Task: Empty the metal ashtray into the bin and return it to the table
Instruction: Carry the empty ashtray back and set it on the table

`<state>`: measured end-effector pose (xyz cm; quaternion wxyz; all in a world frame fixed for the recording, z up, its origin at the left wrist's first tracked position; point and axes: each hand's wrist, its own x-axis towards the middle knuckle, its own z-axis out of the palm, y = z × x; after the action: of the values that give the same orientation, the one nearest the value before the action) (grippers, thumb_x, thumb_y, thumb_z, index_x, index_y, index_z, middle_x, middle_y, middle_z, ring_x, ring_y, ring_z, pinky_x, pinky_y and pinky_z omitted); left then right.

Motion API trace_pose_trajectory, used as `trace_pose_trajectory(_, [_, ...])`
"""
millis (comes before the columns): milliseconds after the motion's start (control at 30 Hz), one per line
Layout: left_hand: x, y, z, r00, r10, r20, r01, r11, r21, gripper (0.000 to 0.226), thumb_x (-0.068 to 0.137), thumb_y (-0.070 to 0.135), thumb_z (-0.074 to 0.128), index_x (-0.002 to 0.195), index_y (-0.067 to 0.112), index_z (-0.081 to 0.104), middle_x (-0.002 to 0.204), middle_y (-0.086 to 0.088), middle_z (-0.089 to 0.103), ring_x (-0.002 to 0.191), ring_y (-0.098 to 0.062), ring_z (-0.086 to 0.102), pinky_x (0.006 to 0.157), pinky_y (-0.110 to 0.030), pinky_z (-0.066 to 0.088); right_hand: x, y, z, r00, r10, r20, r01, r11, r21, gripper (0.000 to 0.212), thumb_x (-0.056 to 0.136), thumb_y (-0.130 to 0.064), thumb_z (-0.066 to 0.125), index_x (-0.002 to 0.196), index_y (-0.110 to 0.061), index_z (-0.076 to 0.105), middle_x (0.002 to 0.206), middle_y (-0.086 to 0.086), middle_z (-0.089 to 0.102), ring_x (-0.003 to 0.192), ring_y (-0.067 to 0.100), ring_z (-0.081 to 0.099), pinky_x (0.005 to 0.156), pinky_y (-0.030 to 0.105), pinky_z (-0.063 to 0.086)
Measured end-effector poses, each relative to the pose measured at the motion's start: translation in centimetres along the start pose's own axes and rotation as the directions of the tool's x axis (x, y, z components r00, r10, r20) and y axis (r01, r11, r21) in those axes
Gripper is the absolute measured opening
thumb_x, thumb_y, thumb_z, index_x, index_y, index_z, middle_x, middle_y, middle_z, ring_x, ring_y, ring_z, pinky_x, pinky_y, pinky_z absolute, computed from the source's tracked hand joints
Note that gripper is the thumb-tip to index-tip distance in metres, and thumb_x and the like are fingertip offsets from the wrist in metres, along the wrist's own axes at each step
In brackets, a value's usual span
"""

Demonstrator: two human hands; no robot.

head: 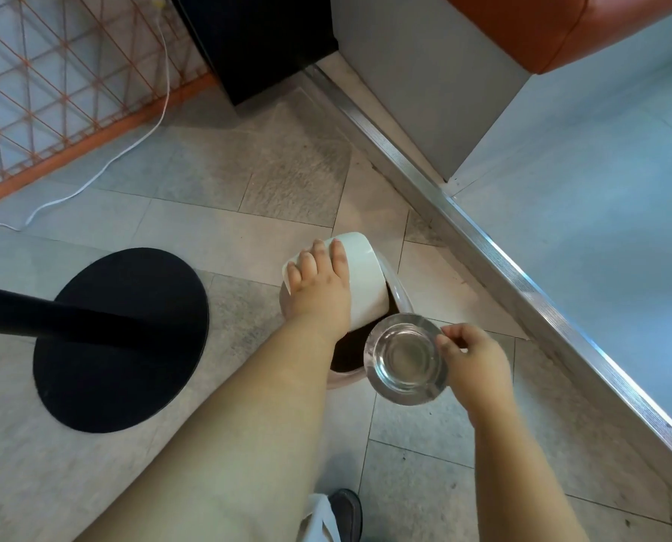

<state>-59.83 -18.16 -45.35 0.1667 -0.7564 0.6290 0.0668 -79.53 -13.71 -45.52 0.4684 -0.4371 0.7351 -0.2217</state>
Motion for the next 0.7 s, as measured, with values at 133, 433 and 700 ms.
trace_pose_trajectory(133, [1.0,-1.1,-0.8,0.948,0.051,0.315,-0.004,0.989,-0.149,0.13,0.062,0.04,0.073,0.139,0.024,-0.03,0.154,-0.019,-0.021,0.141,-0.042,-0.007,0.112,-0.054,-0.005,-0.2,-0.1,-2.1,0.989,0.15,0.013,-0.145,0.926,0.347,0.015,0.091,-0.013,0.055,0.082,-0.017,0.066,0.071,0.003,0.064,0.062,0.019,0.057,0.058,0.036,0.054])
trace_pose_trajectory(433, [-1.3,1.3,-7.9,0.953,-0.156,0.261,0.255,-0.06,-0.965,0.031,0.084,0.049,0.052,0.105,0.029,0.061,0.116,-0.002,0.062,0.109,-0.022,0.055,0.091,-0.035,0.042,0.2,-8.2,-3.2,0.977,0.214,0.02,-0.18,0.763,0.621,0.011,0.092,-0.017,0.053,0.092,-0.015,0.064,0.075,0.002,0.061,0.066,0.014,0.056,0.056,0.03,0.049])
trace_pose_trajectory(700, [-5.9,2.1,-22.2,0.901,-0.365,0.235,0.17,-0.203,-0.964,0.015,0.089,0.022,0.047,0.089,0.028,0.06,0.083,0.013,0.061,0.075,-0.003,0.055,0.057,-0.021,0.04,-3.5,-21.2,-8.5,0.993,0.112,-0.04,-0.064,0.785,0.616,0.011,0.089,-0.019,0.057,0.098,-0.02,0.063,0.08,0.002,0.065,0.068,0.015,0.059,0.052,0.027,0.049])
